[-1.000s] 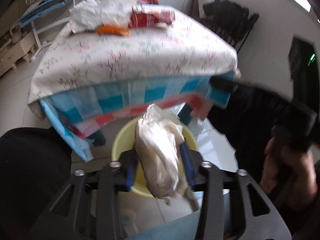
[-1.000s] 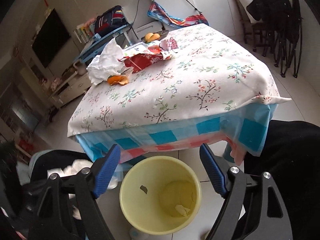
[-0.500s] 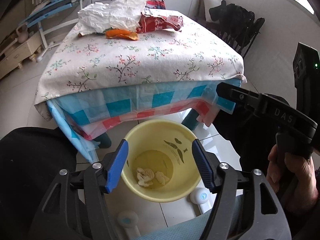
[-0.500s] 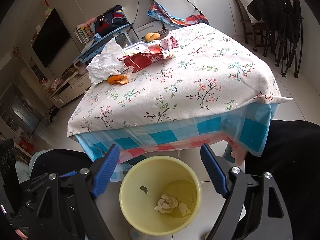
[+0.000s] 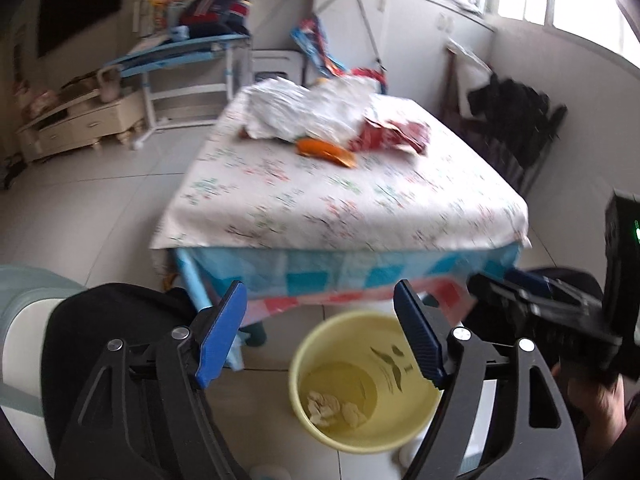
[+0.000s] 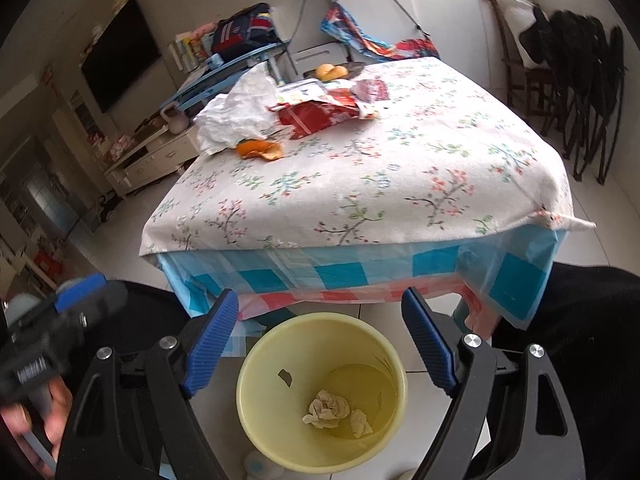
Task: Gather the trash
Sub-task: 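Carry both tissues over the yellow bucket and open both grippers to drop them, then grasp the orange peel with the right gripper and lift it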
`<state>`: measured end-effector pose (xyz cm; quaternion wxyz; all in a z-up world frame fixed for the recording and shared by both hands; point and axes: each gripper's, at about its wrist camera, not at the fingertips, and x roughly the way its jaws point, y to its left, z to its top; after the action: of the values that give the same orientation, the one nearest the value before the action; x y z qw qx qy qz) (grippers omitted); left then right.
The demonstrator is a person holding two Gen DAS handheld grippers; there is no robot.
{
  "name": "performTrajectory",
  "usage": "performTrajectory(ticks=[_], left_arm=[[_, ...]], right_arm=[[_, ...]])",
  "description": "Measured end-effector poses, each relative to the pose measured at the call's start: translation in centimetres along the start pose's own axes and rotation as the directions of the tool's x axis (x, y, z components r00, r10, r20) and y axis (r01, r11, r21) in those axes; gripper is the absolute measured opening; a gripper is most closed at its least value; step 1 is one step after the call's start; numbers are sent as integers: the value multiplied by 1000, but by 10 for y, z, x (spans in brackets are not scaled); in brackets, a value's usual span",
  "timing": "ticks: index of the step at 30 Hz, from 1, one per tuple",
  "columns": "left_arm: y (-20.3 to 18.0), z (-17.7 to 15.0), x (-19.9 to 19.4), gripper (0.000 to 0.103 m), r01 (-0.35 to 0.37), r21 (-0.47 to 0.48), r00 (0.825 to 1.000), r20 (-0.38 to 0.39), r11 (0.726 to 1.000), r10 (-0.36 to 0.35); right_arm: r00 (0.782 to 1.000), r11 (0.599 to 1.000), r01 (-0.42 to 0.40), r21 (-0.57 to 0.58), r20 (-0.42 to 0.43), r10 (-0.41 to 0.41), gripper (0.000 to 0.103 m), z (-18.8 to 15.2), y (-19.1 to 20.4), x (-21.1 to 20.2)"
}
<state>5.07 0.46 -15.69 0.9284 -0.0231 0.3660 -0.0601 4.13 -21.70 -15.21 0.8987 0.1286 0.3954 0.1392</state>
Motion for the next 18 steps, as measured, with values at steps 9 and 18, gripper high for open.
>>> performTrajectory(ticks=[9, 18], left_arm=[[37, 13, -1, 73, -72, -82, 996, 53, 994, 76], [67, 10, 6, 76, -79, -197, 995, 38, 977, 88]], right_arm=[[999, 994, -38, -102, 29, 41, 80, 24, 29, 17], [997, 971, -72, -230, 4, 75, 80, 84, 66, 74]])
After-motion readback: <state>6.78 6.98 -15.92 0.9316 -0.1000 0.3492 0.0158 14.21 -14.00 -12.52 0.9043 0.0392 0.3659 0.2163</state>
